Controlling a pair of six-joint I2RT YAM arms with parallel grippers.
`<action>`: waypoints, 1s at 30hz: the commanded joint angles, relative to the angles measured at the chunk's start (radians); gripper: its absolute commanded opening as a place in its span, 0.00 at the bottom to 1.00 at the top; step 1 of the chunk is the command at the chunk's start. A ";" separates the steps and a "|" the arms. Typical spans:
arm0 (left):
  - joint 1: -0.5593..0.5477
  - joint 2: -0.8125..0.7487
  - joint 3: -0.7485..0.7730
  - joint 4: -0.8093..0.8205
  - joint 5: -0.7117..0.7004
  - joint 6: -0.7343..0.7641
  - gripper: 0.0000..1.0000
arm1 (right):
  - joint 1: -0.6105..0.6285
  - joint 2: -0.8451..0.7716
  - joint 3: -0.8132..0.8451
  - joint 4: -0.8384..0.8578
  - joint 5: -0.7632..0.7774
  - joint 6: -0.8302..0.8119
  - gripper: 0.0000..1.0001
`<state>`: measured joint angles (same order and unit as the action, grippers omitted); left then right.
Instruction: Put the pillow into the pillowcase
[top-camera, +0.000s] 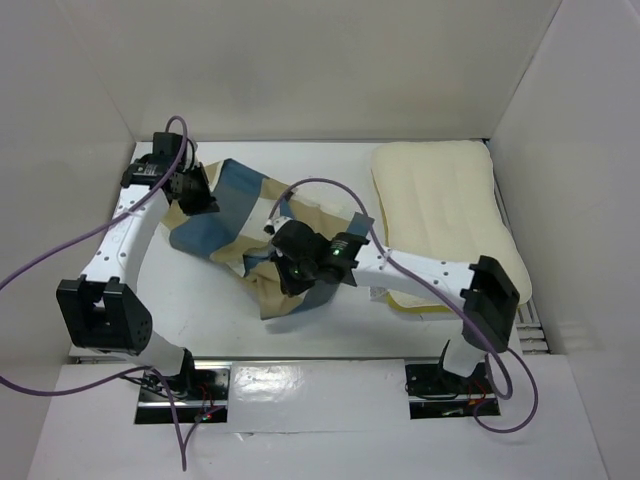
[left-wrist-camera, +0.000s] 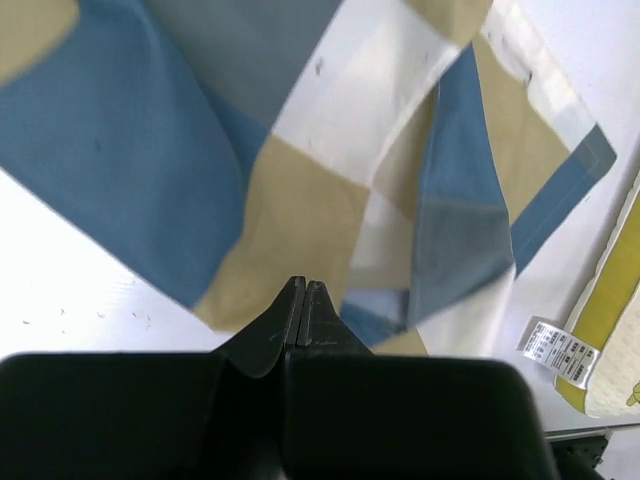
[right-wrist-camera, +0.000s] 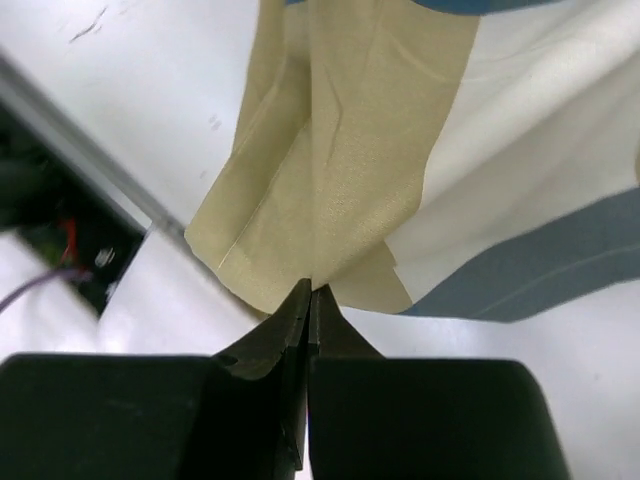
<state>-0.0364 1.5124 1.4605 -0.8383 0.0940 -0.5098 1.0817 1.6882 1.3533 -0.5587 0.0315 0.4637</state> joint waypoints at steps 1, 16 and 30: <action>-0.005 0.014 0.050 -0.019 -0.008 0.037 0.00 | 0.006 -0.068 -0.042 -0.164 -0.114 -0.043 0.00; -0.365 0.195 -0.029 -0.124 -0.071 0.142 0.70 | -0.287 -0.255 -0.132 -0.186 0.056 0.026 0.48; -0.479 0.388 -0.052 -0.133 -0.338 0.014 0.58 | -0.702 0.109 0.294 -0.152 0.274 -0.141 0.90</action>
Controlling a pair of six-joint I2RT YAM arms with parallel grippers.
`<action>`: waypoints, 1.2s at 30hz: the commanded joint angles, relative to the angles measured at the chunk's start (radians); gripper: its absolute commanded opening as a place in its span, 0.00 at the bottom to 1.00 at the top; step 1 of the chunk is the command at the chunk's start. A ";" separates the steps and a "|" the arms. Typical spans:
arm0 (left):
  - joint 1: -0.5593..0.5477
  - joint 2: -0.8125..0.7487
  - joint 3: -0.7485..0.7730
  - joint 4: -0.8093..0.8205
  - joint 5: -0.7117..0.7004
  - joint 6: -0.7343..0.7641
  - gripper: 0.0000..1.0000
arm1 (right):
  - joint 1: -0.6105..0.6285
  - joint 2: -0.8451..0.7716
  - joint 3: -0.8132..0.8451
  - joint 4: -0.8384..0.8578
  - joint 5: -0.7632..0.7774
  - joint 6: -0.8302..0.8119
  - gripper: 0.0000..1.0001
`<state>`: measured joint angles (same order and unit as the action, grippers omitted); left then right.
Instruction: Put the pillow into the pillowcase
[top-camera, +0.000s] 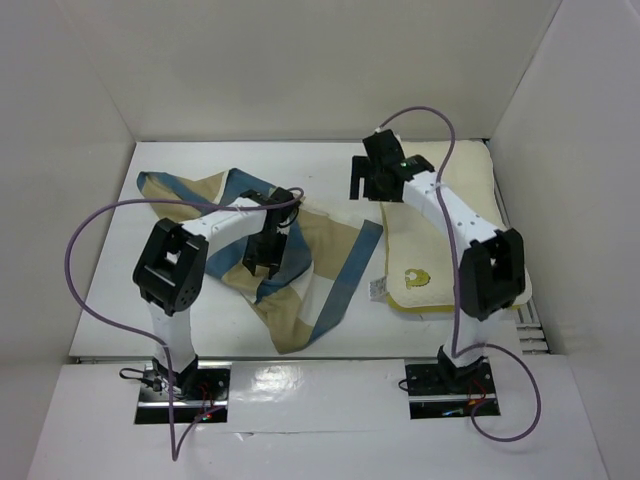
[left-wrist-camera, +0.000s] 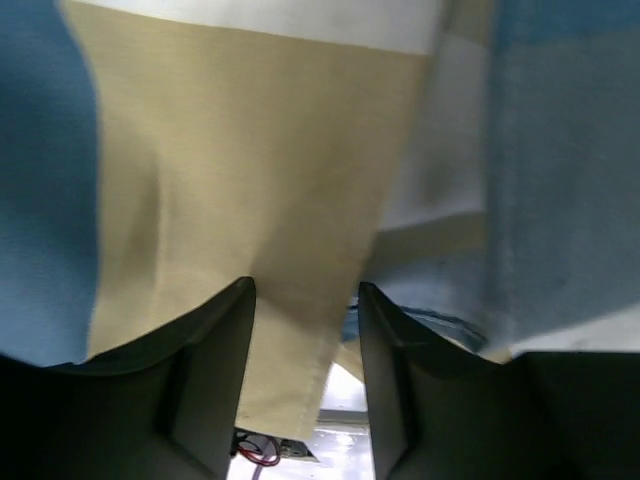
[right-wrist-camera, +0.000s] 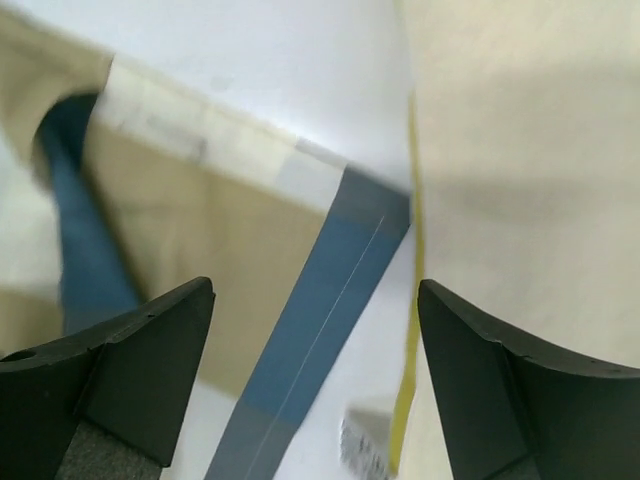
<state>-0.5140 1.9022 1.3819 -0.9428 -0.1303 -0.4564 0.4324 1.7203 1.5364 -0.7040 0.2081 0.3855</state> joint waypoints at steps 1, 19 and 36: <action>-0.001 0.011 0.026 -0.028 -0.123 -0.039 0.55 | -0.067 0.105 0.134 -0.006 0.109 -0.072 0.90; 0.262 -0.183 0.172 -0.008 0.042 -0.085 0.00 | -0.169 0.569 0.596 0.020 0.119 -0.161 0.00; 0.491 -0.236 0.106 0.108 0.363 -0.148 0.00 | 0.317 -0.327 -0.407 0.330 -0.046 -0.281 0.00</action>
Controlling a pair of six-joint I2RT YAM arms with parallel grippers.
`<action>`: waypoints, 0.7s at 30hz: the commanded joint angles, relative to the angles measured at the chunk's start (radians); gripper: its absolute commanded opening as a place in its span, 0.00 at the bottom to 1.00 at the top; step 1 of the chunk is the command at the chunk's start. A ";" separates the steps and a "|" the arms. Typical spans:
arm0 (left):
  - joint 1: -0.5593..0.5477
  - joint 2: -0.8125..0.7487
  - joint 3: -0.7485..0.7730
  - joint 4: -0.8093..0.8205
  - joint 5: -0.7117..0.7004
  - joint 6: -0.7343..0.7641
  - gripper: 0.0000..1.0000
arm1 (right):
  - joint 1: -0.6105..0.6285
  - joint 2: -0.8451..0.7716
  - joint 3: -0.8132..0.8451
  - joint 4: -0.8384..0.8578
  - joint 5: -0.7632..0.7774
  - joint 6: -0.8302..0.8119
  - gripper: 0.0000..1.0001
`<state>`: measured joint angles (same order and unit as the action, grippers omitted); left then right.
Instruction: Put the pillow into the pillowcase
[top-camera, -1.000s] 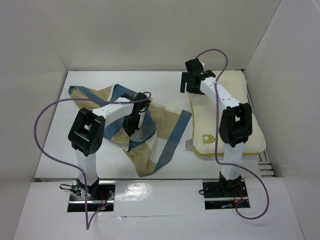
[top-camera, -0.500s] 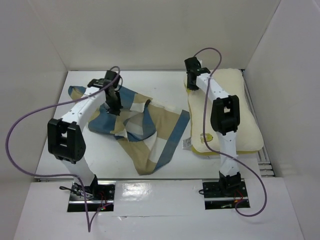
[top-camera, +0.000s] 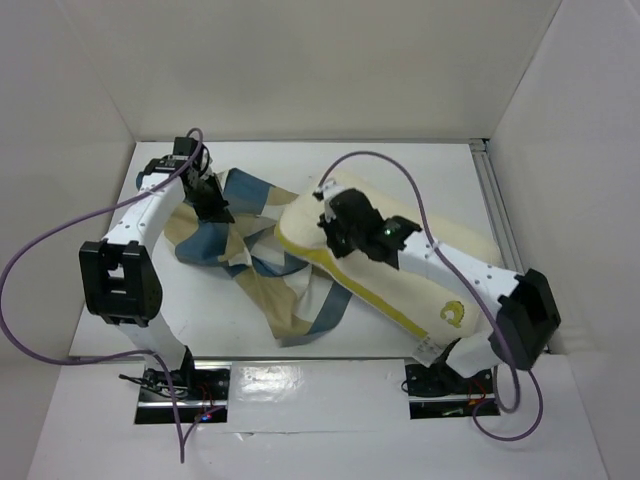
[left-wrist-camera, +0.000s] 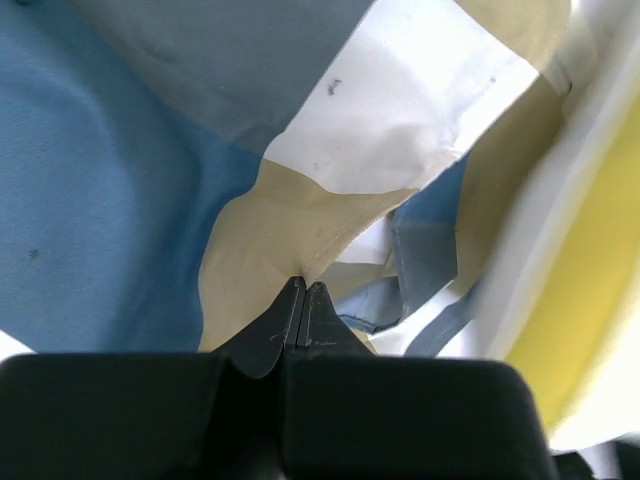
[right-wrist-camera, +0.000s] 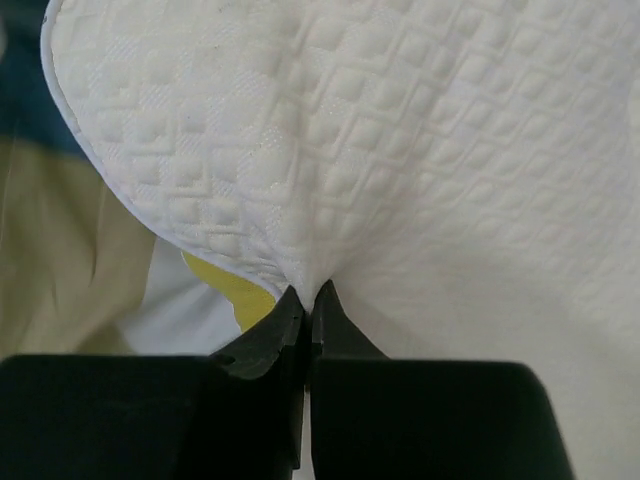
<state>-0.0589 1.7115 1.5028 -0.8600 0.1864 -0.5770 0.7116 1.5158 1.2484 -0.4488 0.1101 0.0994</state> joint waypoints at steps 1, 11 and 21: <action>0.045 -0.055 -0.027 0.026 0.047 -0.041 0.00 | 0.089 -0.143 -0.144 0.075 0.053 0.005 0.00; 0.099 -0.121 -0.059 0.071 0.097 -0.063 0.00 | 0.198 -0.077 -0.061 -0.159 0.051 0.043 0.92; 0.090 -0.130 -0.079 0.092 0.117 -0.063 0.00 | -0.090 0.122 0.276 -0.197 -0.030 0.348 1.00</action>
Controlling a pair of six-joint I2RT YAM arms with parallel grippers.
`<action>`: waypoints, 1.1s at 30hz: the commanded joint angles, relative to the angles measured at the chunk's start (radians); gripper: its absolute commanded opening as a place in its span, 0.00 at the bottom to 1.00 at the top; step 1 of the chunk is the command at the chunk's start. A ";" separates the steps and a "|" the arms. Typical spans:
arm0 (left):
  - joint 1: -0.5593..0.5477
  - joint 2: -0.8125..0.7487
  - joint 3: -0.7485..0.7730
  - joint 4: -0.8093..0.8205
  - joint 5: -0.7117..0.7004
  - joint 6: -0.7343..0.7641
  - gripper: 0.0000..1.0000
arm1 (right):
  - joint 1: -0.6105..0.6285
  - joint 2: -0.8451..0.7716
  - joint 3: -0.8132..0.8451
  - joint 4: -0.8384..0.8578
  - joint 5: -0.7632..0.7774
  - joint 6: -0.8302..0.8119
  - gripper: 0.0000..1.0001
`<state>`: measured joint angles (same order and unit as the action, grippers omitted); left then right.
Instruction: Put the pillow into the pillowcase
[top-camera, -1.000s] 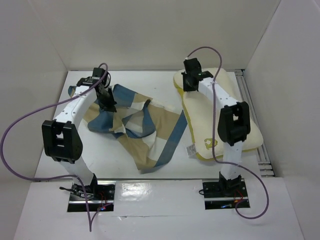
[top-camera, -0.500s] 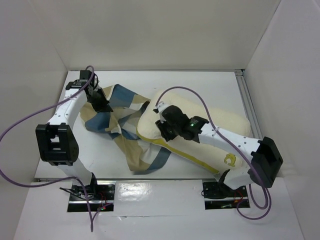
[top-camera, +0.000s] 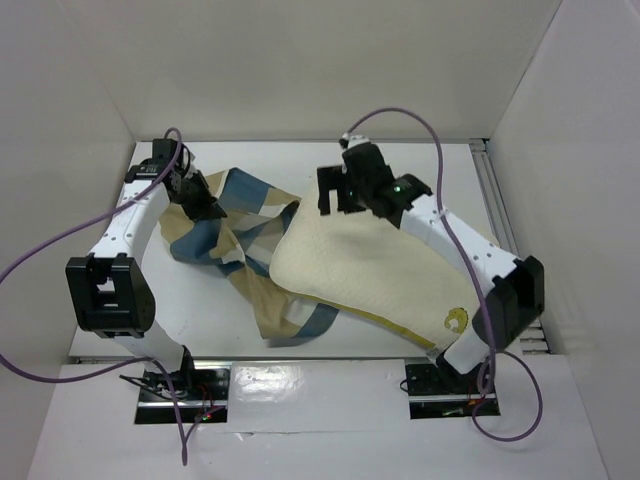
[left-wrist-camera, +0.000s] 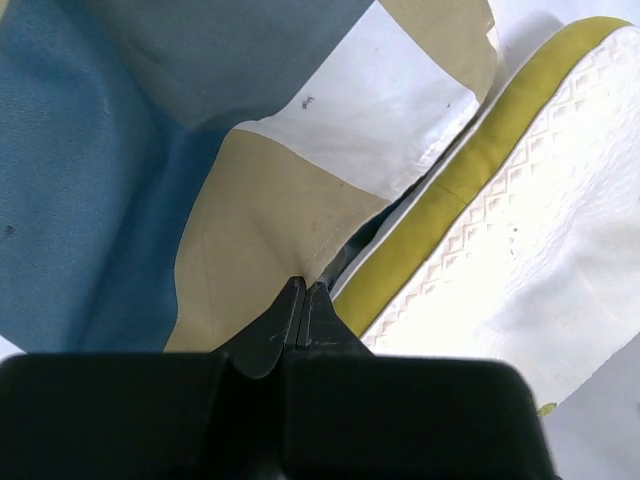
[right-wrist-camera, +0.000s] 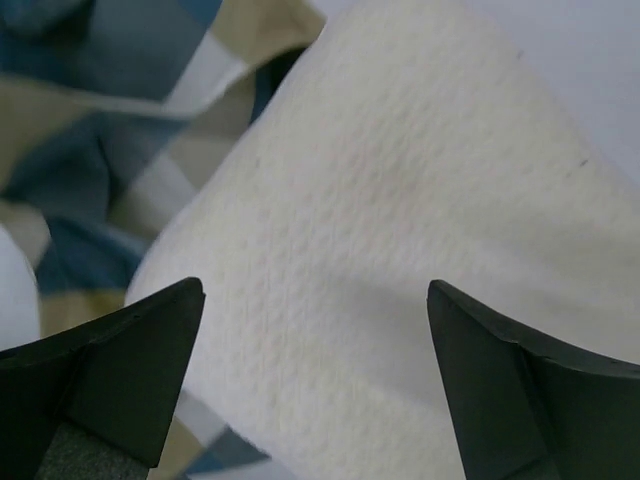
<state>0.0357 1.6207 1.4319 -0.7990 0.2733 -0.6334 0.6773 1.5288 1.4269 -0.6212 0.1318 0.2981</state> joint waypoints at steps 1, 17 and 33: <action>-0.005 -0.039 -0.008 0.030 0.043 -0.006 0.00 | -0.056 0.141 0.115 -0.025 -0.052 0.165 1.00; -0.037 -0.079 0.019 0.040 0.023 0.021 0.00 | -0.065 0.374 0.153 0.232 -0.143 0.230 0.00; -0.046 -0.134 -0.017 0.055 0.030 0.021 0.00 | 0.122 0.083 -0.069 0.060 -0.454 -0.083 0.00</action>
<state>-0.0055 1.5517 1.4345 -0.7799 0.2935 -0.6285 0.7509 1.6096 1.3312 -0.5159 -0.2119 0.3031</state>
